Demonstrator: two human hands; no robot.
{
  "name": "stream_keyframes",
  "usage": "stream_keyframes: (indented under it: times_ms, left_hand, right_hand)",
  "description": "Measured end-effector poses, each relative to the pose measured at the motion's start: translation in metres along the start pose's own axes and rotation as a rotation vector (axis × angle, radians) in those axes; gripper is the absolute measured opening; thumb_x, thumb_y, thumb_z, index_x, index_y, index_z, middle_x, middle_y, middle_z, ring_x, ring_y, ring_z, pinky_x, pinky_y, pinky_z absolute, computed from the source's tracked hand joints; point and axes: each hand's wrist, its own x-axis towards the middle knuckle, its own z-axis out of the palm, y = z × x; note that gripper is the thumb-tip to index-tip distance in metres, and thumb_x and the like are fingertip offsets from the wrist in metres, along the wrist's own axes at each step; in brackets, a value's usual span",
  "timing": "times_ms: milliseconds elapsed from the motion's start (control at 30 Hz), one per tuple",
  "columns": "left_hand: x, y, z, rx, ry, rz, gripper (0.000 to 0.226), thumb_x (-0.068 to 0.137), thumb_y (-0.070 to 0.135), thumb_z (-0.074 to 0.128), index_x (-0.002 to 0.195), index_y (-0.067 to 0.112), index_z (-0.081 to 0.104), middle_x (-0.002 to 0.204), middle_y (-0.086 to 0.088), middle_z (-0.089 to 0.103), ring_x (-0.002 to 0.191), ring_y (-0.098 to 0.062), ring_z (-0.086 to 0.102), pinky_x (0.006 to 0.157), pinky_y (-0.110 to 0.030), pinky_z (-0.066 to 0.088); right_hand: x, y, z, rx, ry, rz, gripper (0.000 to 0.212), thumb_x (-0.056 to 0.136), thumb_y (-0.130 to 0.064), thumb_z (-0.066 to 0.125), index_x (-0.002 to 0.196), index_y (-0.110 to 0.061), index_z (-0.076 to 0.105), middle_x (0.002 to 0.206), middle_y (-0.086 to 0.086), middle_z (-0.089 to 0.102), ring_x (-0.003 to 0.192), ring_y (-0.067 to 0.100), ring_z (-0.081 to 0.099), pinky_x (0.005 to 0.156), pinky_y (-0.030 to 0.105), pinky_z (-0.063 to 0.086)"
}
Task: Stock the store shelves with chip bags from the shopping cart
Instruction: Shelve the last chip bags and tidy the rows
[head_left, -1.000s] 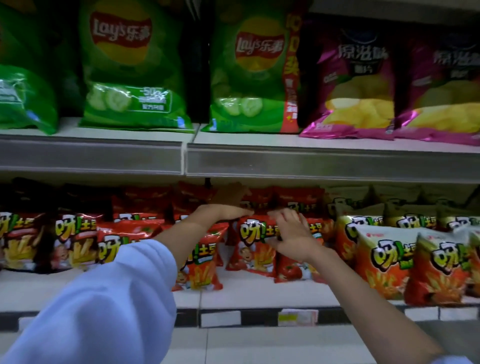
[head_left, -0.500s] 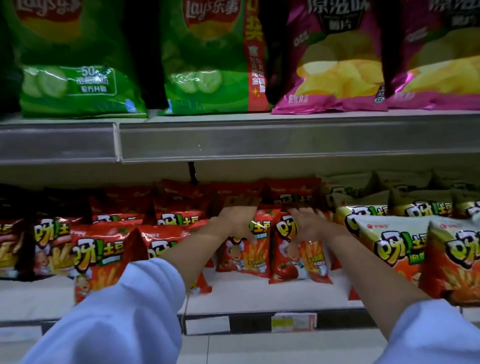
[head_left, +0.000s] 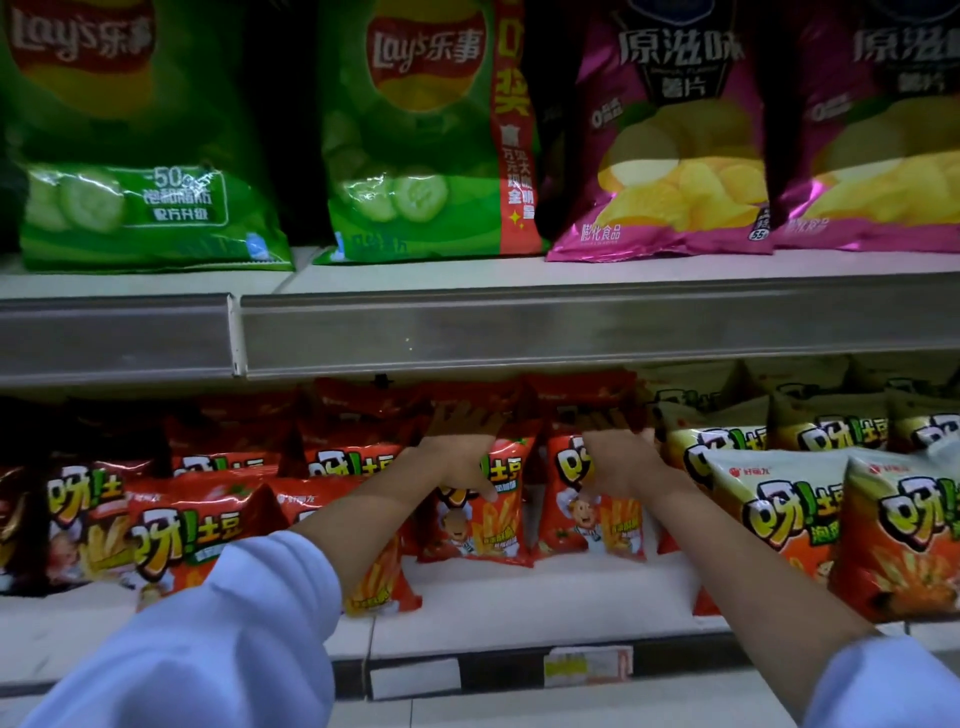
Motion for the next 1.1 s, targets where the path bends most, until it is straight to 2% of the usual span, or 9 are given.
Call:
stream_keyframes:
  times_ms: [67, 133, 233, 367, 433, 700, 800, 933, 1100]
  left_hand:
    - [0.001, 0.0, 0.001, 0.022, 0.025, 0.018, 0.1, 0.079, 0.038, 0.075, 0.152, 0.016, 0.012, 0.156, -0.01, 0.022, 0.142, -0.032, 0.023, 0.11, -0.045, 0.033]
    - [0.003, -0.001, 0.004, 0.021, 0.025, 0.019, 0.095, 0.08, 0.039, 0.074, 0.151, 0.015, 0.016, 0.156, -0.01, 0.024, 0.141, -0.032, 0.024, 0.11, -0.046, 0.033]
    - [0.002, 0.0, 0.004, 0.003, 0.009, 0.017, 0.087, 0.08, 0.039, 0.073, 0.148, 0.016, 0.025, 0.152, -0.008, 0.032, 0.139, -0.031, 0.03, 0.108, -0.045, 0.035]
    - [0.002, 0.006, -0.003, 0.003, 0.009, 0.039, 0.108, 0.075, 0.042, 0.078, 0.152, 0.016, 0.008, 0.153, -0.009, 0.024, 0.138, -0.032, 0.027, 0.107, -0.042, 0.035]
    - [0.002, 0.015, -0.008, -0.015, -0.016, 0.056, 0.105, 0.075, 0.044, 0.078, 0.151, 0.013, 0.013, 0.152, -0.011, 0.024, 0.141, -0.034, 0.024, 0.111, -0.042, 0.031]
    - [0.012, 0.076, -0.016, 0.054, 0.235, 0.077, 0.118, 0.071, 0.066, 0.069, 0.152, 0.01, 0.003, 0.158, -0.015, 0.001, 0.146, -0.033, 0.001, 0.117, -0.047, 0.005]
    - [0.015, 0.117, -0.027, 0.087, 0.332, 0.105, 0.103, 0.076, 0.063, 0.065, 0.149, 0.008, 0.016, 0.151, -0.016, 0.019, 0.139, -0.033, 0.019, 0.114, -0.044, 0.016]
    - [0.032, 0.166, -0.032, 0.056, 0.366, 0.144, 0.062, 0.09, 0.041, 0.056, 0.138, 0.007, 0.036, 0.141, -0.016, 0.036, 0.13, -0.03, 0.034, 0.105, -0.035, 0.029]
    - [0.057, 0.218, -0.037, -0.112, 0.234, 0.047, 0.057, 0.099, 0.036, 0.045, 0.147, 0.009, 0.031, 0.152, -0.013, 0.031, 0.14, -0.029, 0.029, 0.109, -0.033, 0.027]
  right_hand:
    - [0.002, -0.005, -0.001, -0.09, 0.124, -0.015, 0.072, 0.081, -0.032, 0.07, 0.143, -0.022, 0.035, 0.148, 0.002, 0.037, 0.141, 0.026, 0.026, 0.114, 0.063, 0.013]
    - [0.003, -0.012, 0.003, -0.147, 0.171, -0.007, 0.078, 0.084, -0.037, 0.068, 0.148, -0.023, 0.026, 0.15, 0.0, 0.032, 0.143, 0.025, 0.024, 0.114, 0.064, 0.006]
    - [-0.001, -0.019, 0.012, -0.111, 0.087, 0.025, 0.06, 0.085, -0.046, 0.064, 0.134, -0.019, 0.041, 0.134, 0.001, 0.05, 0.129, 0.023, 0.043, 0.115, 0.057, 0.014]
    - [-0.011, -0.012, -0.001, -0.098, 0.049, 0.038, 0.061, 0.084, -0.05, 0.065, 0.13, -0.016, 0.045, 0.128, 0.002, 0.054, 0.125, 0.025, 0.046, 0.115, 0.054, 0.016]
    - [-0.019, -0.006, -0.008, -0.095, 0.05, 0.034, 0.064, 0.085, -0.052, 0.064, 0.133, -0.015, 0.045, 0.132, 0.004, 0.053, 0.128, 0.026, 0.045, 0.114, 0.053, 0.017]
    - [-0.045, 0.031, -0.02, -0.063, 0.137, 0.0, 0.094, 0.086, -0.054, 0.061, 0.155, -0.018, 0.008, 0.157, 0.007, 0.025, 0.142, 0.028, 0.025, 0.116, 0.053, 0.008]
    - [-0.06, 0.061, -0.029, -0.052, 0.145, 0.007, 0.089, 0.087, -0.056, 0.058, 0.153, -0.017, 0.013, 0.155, 0.007, 0.027, 0.144, 0.026, 0.021, 0.117, 0.052, 0.006]
    - [-0.077, 0.115, -0.04, -0.013, 0.075, -0.003, 0.078, 0.086, -0.058, 0.058, 0.146, -0.018, 0.028, 0.146, 0.007, 0.035, 0.141, 0.026, 0.023, 0.116, 0.053, 0.003]
    - [-0.087, 0.184, -0.047, -0.052, -0.018, -0.093, 0.089, 0.083, -0.058, 0.063, 0.15, -0.017, 0.023, 0.153, 0.007, 0.028, 0.144, 0.023, 0.019, 0.116, 0.051, 0.006]
